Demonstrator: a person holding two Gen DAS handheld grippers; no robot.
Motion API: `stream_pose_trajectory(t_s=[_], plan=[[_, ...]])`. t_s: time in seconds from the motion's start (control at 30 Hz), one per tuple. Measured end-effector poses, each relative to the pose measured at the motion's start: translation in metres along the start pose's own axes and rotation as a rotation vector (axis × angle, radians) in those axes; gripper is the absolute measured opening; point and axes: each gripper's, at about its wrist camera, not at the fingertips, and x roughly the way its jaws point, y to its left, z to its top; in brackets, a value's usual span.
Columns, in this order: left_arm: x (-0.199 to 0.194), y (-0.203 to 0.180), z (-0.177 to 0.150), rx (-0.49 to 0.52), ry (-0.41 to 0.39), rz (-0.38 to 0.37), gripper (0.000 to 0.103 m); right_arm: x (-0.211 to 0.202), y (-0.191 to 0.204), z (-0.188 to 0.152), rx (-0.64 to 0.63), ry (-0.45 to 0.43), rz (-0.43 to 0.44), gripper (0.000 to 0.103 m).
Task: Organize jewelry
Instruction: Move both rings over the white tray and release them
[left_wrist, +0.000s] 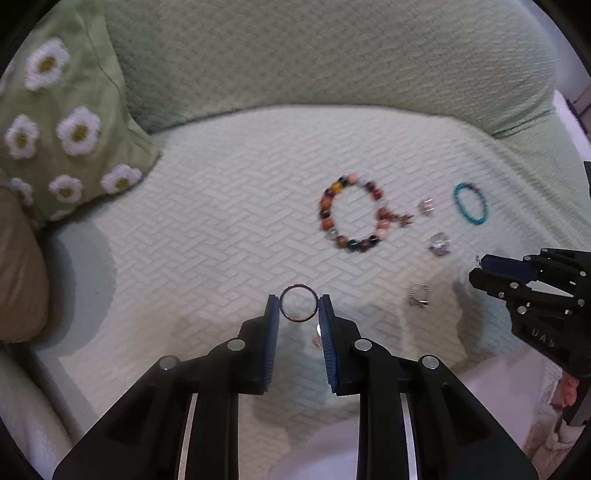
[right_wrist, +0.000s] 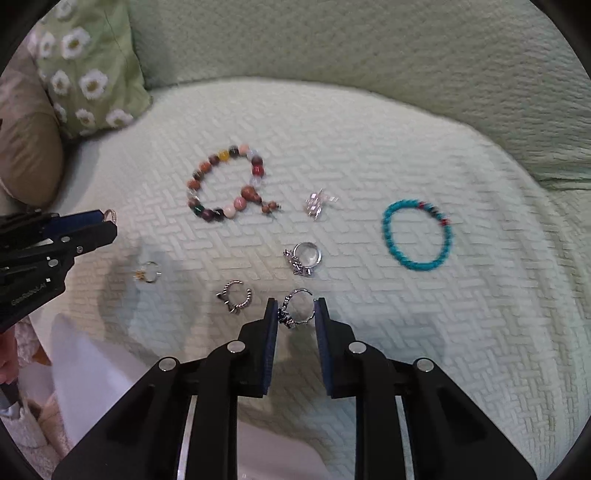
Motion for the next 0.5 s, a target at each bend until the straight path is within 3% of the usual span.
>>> stream_pose_trajectory(t_s=[0.17, 0.23, 0.37, 0.5], plan=[[-0.055, -0.028, -0.029, 0.060, -0.100, -0.089, 0.021, -0.064, 0.006, -0.041, -0.041, -0.127, -0.003, 0.021], [-0.065, -0.040, -0.046, 0.101, -0.105, -0.115, 0.021, -0.077, 0.015, -0.063, -0.069, -0.148, 0.001, 0.021], [-0.066, -0.059, -0.087, 0.167, -0.068, -0.118, 0.021, -0.082, 0.024, -0.104, -0.117, -0.124, 0.006, 0.021], [-0.050, -0.068, -0.123, 0.217, -0.004, -0.083, 0.021, -0.059, 0.029, -0.141, -0.137, -0.051, -0.005, 0.021]])
